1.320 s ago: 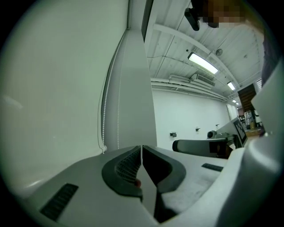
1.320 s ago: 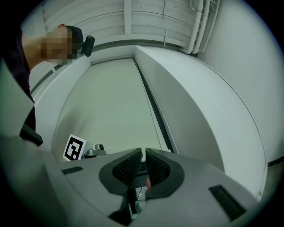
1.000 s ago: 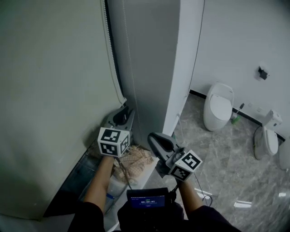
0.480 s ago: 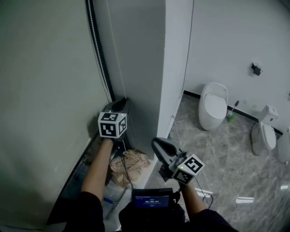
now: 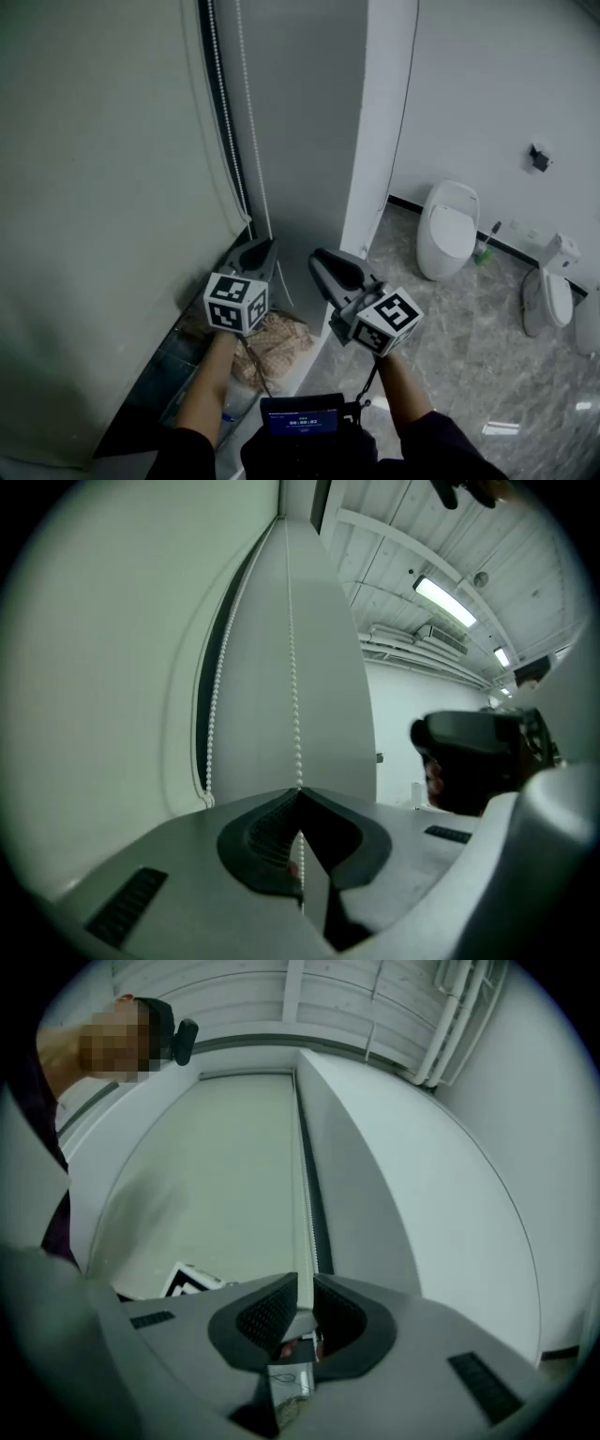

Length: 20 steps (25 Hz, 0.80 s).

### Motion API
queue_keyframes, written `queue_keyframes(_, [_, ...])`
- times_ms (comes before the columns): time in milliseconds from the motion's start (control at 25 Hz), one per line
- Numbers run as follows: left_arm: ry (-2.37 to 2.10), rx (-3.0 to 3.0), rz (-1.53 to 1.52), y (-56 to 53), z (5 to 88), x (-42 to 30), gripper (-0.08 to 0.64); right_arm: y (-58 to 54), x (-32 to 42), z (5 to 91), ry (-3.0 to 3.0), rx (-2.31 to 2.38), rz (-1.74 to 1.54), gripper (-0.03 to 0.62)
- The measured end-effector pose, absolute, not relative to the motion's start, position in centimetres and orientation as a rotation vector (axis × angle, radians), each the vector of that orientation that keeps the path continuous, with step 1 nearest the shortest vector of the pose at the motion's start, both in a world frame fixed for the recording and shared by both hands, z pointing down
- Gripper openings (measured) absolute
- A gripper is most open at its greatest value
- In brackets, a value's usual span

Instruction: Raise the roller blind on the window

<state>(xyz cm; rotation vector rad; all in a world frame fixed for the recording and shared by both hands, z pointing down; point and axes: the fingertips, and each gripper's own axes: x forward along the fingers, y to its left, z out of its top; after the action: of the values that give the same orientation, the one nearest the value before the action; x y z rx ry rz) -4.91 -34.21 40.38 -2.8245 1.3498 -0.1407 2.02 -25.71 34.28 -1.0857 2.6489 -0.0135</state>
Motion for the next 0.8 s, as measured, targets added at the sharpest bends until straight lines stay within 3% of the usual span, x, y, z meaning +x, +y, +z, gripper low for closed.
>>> queue_keyframes(360, [1.416,-2.791,-0.073,-28.8,40.7,-6.1,0.009,-27.8,-6.2,26.4,2.851,-0.911,0.326,0.04])
queue_keyframes(800, [1.44,-2.789,-0.046,-27.6,40.6,-7.2,0.01,-27.8,-7.6,25.9,2.845,-0.934,0.334,0.018])
